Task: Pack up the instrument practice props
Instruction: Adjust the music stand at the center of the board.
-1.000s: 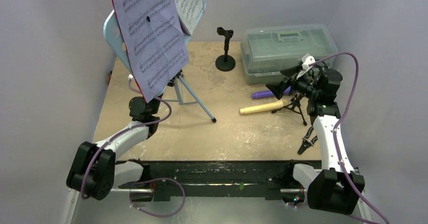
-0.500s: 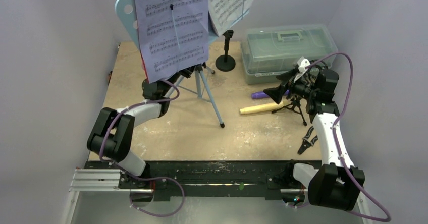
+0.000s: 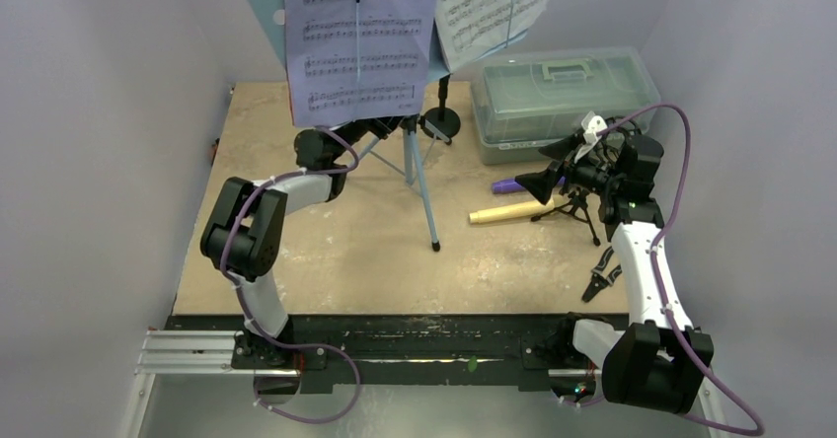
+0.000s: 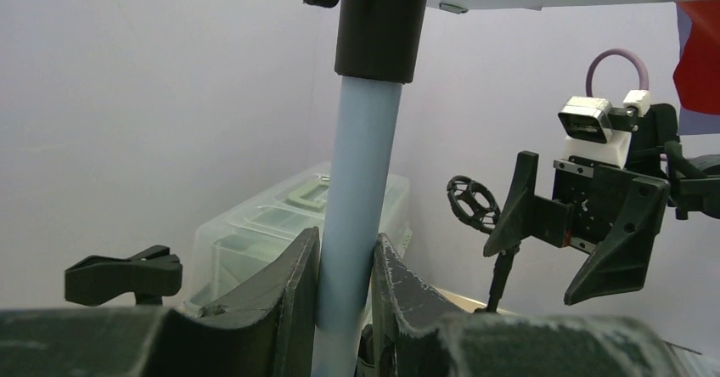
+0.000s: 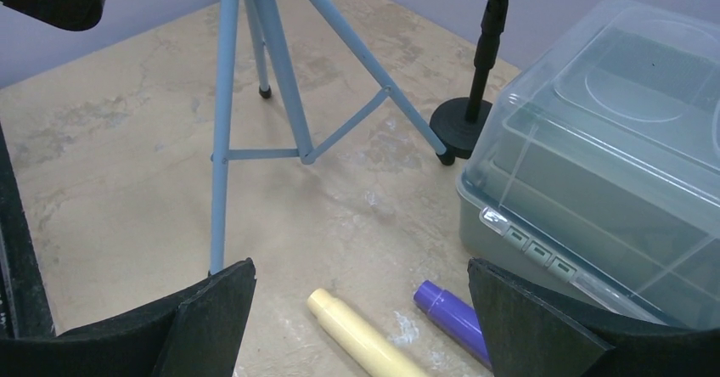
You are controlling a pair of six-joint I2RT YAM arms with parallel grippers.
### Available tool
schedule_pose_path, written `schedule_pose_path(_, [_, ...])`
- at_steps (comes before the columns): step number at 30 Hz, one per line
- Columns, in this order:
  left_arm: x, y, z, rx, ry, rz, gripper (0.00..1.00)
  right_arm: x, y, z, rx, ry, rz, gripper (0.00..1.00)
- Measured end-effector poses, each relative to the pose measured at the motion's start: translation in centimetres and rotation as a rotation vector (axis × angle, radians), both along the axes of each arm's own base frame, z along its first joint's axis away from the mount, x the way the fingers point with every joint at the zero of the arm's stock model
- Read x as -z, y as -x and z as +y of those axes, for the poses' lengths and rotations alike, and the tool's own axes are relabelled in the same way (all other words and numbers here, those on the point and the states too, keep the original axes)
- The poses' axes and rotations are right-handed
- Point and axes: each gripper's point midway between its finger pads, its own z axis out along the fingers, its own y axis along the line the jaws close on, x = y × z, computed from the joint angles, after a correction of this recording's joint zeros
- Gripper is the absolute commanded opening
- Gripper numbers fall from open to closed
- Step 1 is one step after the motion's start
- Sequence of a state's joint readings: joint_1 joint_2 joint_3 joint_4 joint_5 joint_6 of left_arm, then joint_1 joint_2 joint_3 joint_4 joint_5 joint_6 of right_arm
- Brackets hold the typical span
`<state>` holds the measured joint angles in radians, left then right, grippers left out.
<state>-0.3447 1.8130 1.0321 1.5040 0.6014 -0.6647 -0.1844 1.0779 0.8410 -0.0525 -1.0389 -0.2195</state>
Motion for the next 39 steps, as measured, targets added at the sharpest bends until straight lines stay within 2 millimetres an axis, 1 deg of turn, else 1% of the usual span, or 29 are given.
schedule_pose_path(7, [0.1,-0.6,-0.9,0.06,0.014,0.022,0.01,0.0,0.0,0.0,-0.001,0.002,-0.003,0.99])
schedule_pose_path(9, [0.1,-0.6,-0.8,0.061,0.016,0.024,0.12,0.0,0.0,0.0,-0.001,0.003,-0.004,0.99])
schedule_pose_path(11, [0.1,-0.6,-0.8,0.062,0.018,0.027,0.2,0.0,0.0,0.0,-0.001,0.004,-0.005,0.99])
schedule_pose_path(14, [0.0,-0.7,-0.8,0.057,0.021,0.03,0.41,0.0,0.0,0.0,-0.001,0.004,-0.005,0.99])
schedule_pose_path(15, [0.0,-0.8,-0.7,0.055,0.024,0.036,0.49,0.0,0.0,0.0,-0.002,0.005,-0.005,0.99])
schedule_pose_path(17, [0.1,-1.1,-0.5,0.042,0.032,0.069,0.63,0.0,0.0,0.0,-0.002,0.005,-0.006,0.99])
schedule_pose_path(18, [0.2,-1.3,-0.3,0.033,0.034,0.084,0.67,0.0,0.0,0.0,-0.002,0.005,-0.006,0.99])
schedule_pose_path(19, [0.3,-1.4,0.0,0.021,0.037,0.097,0.69,0.0,0.0,0.0,-0.002,0.005,-0.006,0.99])
schedule_pose_path(24, [0.6,-2.2,2.0,-0.048,0.051,0.156,0.71,0.0,0.0,0.0,-0.003,0.006,-0.007,0.99])
schedule_pose_path(31, [1.5,-2.1,3.5,-0.134,0.027,0.236,0.72,0.0,0.0,0.0,-0.003,0.006,-0.007,0.99])
schedule_pose_path(35, [2.7,-1.7,4.8,-0.202,0.015,0.286,0.72,0.0,0.0,0.0,-0.003,0.006,-0.006,0.99])
schedule_pose_path(39, [5.5,-1.2,5.8,-0.24,0.012,0.353,0.72,0.0,0.0,0.0,-0.005,0.009,-0.009,0.99])
